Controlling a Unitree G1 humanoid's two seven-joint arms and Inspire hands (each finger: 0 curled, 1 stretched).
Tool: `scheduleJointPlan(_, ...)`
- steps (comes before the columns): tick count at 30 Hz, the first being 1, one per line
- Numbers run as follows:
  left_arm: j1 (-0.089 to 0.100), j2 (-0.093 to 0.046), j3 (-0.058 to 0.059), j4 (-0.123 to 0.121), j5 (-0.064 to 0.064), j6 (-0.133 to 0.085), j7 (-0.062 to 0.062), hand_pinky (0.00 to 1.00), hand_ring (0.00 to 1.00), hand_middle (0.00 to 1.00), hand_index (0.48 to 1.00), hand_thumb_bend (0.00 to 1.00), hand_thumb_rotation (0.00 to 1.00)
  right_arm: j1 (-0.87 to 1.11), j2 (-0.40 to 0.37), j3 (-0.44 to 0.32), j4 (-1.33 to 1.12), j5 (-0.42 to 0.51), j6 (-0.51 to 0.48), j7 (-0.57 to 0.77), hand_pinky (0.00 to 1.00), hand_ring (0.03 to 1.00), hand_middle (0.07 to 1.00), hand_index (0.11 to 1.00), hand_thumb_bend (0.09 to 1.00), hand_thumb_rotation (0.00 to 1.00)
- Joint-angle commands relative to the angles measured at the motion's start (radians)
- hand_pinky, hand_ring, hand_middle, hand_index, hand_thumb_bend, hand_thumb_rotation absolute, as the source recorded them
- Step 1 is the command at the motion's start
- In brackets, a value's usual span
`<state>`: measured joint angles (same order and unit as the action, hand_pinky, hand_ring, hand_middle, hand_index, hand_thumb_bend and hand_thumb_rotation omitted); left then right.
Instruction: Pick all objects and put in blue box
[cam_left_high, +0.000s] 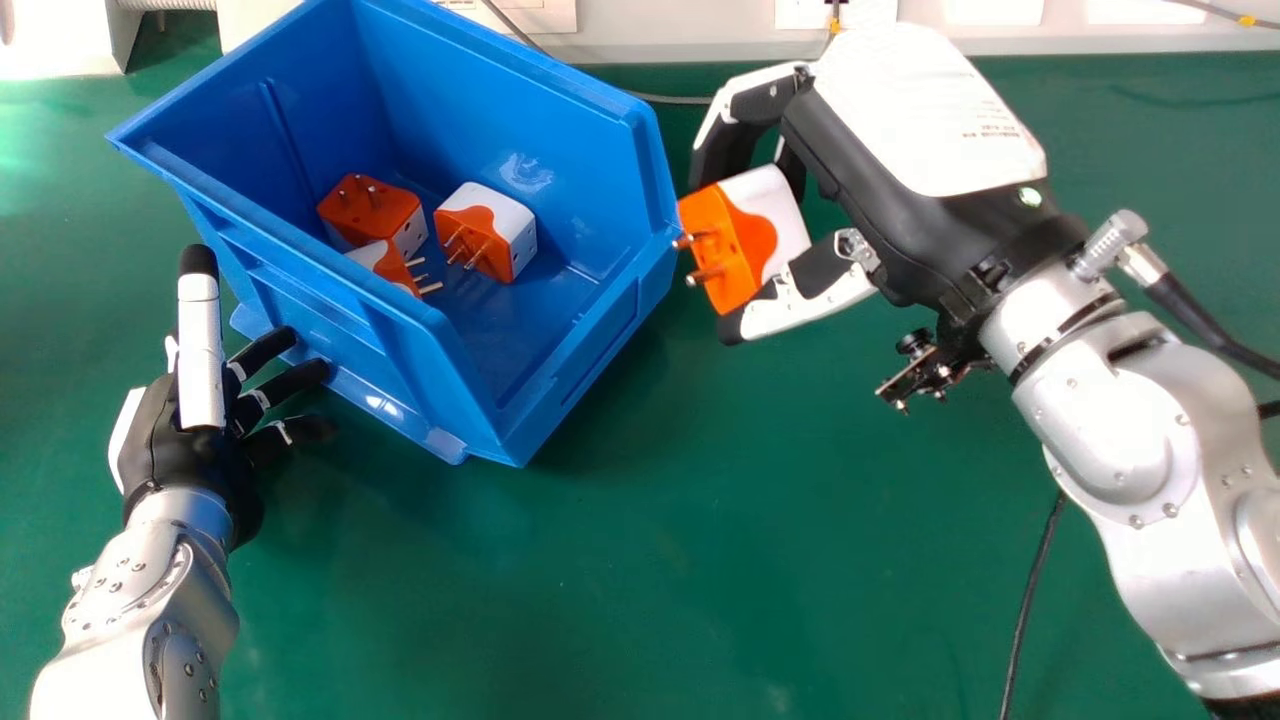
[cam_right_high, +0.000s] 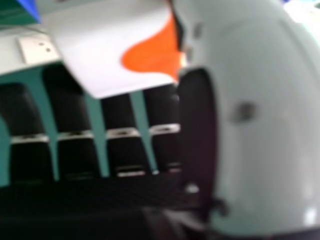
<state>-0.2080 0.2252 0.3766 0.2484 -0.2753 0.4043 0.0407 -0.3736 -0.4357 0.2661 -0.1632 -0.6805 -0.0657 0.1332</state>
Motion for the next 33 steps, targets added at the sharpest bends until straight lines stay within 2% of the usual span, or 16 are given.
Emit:
scheduleJointPlan(1,0.013,-0.007,-0.009,0.015,0.012,0.027,0.009,0.63,0.72,0.83,0.881,0.86,0.93,-0.018,0.010,-0.025,0.022,0.006,-0.074,-0.087,0.33,0.423,0.517,0.494,0.498,0.00)
scheduleJointPlan(10,0.018,-0.013,-0.019,0.007,0.015,0.025,0.017,0.63,0.72,0.83,0.880,0.86,0.93,-0.039,0.058,-0.016,0.175,-0.047,-0.282,-0.372,0.33,0.431,0.523,0.498,0.498,0.00)
scheduleJointPlan(14,0.019,-0.020,-0.024,-0.002,0.017,0.027,0.023,0.63,0.72,0.83,0.879,0.86,0.93,-0.048,0.084,0.001,0.261,-0.080,-0.377,-0.505,0.34,0.435,0.522,0.496,0.498,0.00)
scheduleJointPlan(18,0.020,-0.032,-0.035,-0.006,0.022,0.025,0.034,0.63,0.72,0.83,0.879,0.86,0.93,-0.065,0.122,0.026,0.366,-0.152,-0.452,-0.688,0.34,0.436,0.519,0.492,0.499,0.00)
scheduleJointPlan(21,0.014,-0.038,-0.039,-0.002,0.025,0.024,0.041,0.63,0.72,0.83,0.879,0.86,0.93,-0.093,0.148,0.052,0.465,-0.229,-0.473,-0.854,0.34,0.436,0.519,0.492,0.499,0.00)
scheduleJointPlan(26,0.021,-0.059,-0.045,-0.033,0.024,0.038,0.053,0.63,0.72,0.83,0.879,0.85,0.93,-0.131,0.166,0.067,0.570,-0.272,-0.477,-1.013,0.35,0.442,0.519,0.480,0.500,0.00)
scheduleJointPlan(29,0.022,-0.063,-0.043,-0.036,0.022,0.039,0.051,0.64,0.73,0.83,0.879,0.85,0.93,-0.153,0.171,0.070,0.592,-0.270,-0.480,-1.058,0.36,0.443,0.520,0.475,0.500,0.00)
scheduleJointPlan(33,0.021,-0.062,-0.041,-0.037,0.019,0.043,0.045,0.64,0.73,0.83,0.879,0.85,0.93,-0.230,0.220,0.091,0.675,-0.265,-0.477,-1.118,0.36,0.446,0.522,0.469,0.501,0.00)
